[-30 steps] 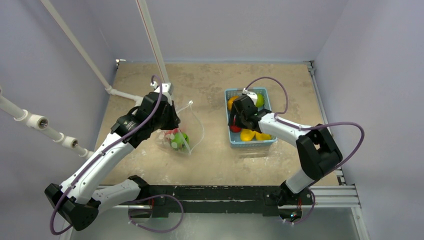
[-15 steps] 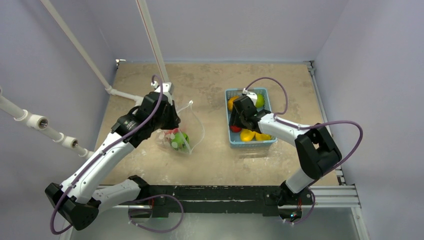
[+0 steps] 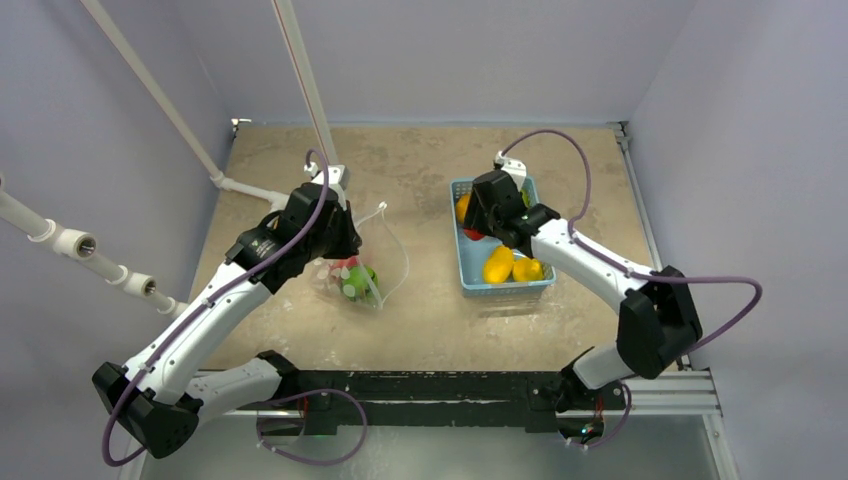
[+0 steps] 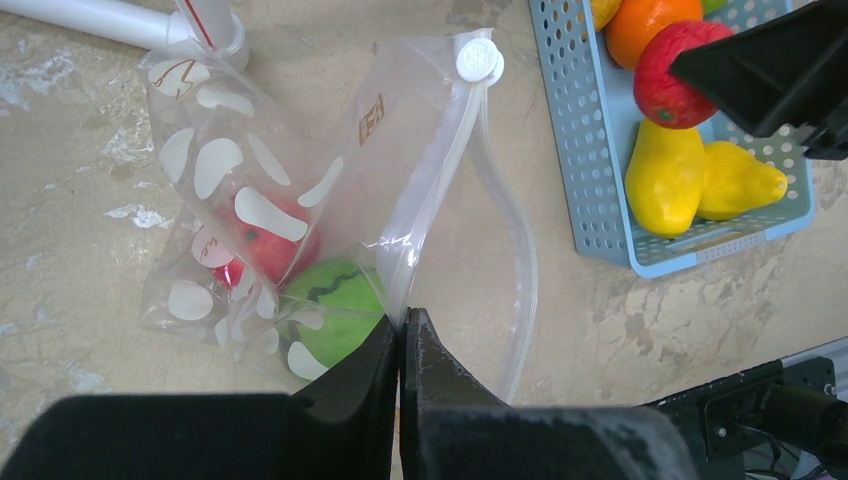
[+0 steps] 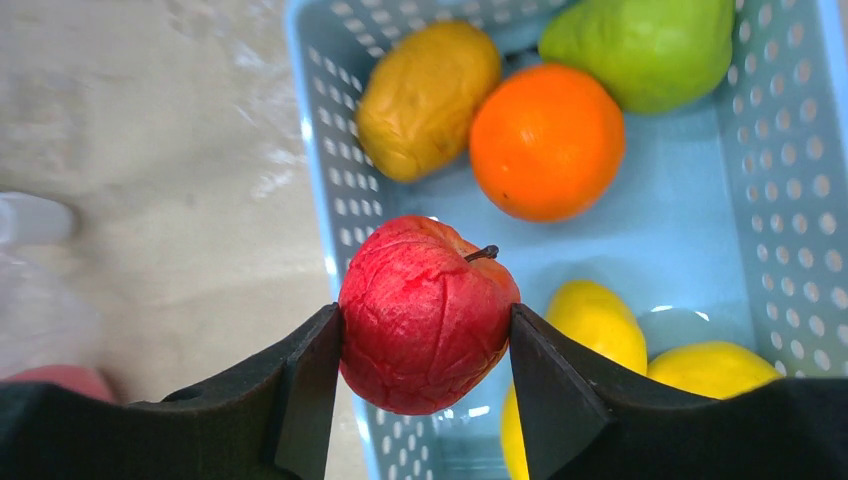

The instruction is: Place the food in the zip-top bag and seal the zipper

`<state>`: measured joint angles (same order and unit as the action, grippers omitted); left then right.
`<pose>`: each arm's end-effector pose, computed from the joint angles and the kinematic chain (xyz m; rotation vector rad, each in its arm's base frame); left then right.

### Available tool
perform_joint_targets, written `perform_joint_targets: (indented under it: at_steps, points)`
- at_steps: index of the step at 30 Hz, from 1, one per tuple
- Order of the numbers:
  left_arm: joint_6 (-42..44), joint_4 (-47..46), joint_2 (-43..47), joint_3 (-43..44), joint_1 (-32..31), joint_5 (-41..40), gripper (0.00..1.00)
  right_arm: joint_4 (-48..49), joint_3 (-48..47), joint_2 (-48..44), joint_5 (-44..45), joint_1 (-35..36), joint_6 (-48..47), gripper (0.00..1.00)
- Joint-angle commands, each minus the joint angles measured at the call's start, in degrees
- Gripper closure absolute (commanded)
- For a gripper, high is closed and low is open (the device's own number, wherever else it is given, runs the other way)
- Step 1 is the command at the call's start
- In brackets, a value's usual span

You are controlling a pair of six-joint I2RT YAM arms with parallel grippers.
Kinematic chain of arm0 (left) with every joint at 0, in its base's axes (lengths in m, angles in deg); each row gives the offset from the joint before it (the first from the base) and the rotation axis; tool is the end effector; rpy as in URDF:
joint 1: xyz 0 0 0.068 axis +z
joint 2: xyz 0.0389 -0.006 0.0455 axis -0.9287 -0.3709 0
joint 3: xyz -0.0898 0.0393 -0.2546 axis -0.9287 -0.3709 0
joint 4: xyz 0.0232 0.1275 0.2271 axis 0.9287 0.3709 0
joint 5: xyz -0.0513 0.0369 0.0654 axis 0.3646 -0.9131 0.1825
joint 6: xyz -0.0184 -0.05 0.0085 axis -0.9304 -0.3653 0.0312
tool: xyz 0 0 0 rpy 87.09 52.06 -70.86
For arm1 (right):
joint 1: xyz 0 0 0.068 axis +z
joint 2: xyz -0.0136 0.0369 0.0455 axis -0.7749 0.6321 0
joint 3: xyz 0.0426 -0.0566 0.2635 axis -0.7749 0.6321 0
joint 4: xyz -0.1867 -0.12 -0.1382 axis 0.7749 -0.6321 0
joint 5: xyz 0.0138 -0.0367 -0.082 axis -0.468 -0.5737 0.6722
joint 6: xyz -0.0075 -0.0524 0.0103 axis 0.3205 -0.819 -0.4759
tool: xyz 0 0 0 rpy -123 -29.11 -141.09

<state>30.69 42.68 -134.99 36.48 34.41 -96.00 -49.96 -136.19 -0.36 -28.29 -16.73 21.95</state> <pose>0.1797 -0.1146 0.3466 -0.0344 2.3126 -0.4434 0.2762 0.1708 0.2556 0.2627 2.2903 0.1964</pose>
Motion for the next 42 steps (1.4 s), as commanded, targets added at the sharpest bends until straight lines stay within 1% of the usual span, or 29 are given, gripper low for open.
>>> perform_joint_targets:
  at_steps: [1, 5, 8, 12, 15, 20, 26, 30, 34, 36, 42]
  points:
    - [-0.24, -1.91, 0.18, 0.75, -0.01, -0.74, 1.0, -0.74, -5.07, -3.65, 1.18, -0.08, -2.13, 0.91]
    - [-0.41, -1.8, 0.07, 0.91, -0.01, -0.89, 1.0, 0.62, -6.84, -6.48, -1.45, 0.07, -4.1, 0.91]
    - [-0.57, -1.86, -0.06, 0.96, -0.01, -0.81, 1.0, 2.87, -7.51, -8.62, -5.47, 0.73, -6.0, 0.91]
    - [-0.79, -1.9, -0.19, 1.01, -0.01, -0.67, 1.0, 5.78, -8.02, -10.4, -9.28, 2.93, -7.92, 0.92]
    - [-1.03, -1.88, -0.21, 0.95, -0.01, -0.71, 1.0, 6.77, -8.54, -10.89, -10.13, 5.81, -9.23, 0.92]
    - [-1.45, -1.88, -0.24, 0.99, -0.01, -0.47, 1.0, 8.85, -9.73, -10.63, -10.82, 12.65, -11.79, 0.93]
    - [-1.81, -1.82, -0.27, 1.06, -0.01, -0.38, 1.0, 11.19, -9.81, -10.25, -14.48, 17.27, -15.01, 0.93]
    - [-1.93, -1.64, -0.26, 1.26, -0.01, -0.27, 1.0, 12.05, -10.49, -8.79, -14.87, 20.93, -16.54, 0.91]
    - [-2.19, -1.57, -0.16, 1.48, -0.01, -0.28, 1.0, 12.98, -10.88, -6.81, -15.21, 22.58, -16.75, 0.9]
    - [-2.26, -1.44, -0.07, 1.51, -0.01, -0.21, 1.0, 13.19, -11.28, -5.53, -15.15, 23.3, -16.9, 0.87]
    - [-2.39, -1.28, 0.21, 1.45, 0.01, 0.01, 1.0, 15.56, -11.11, -2.84, -15.88, 24.25, -16.95, 0.86]
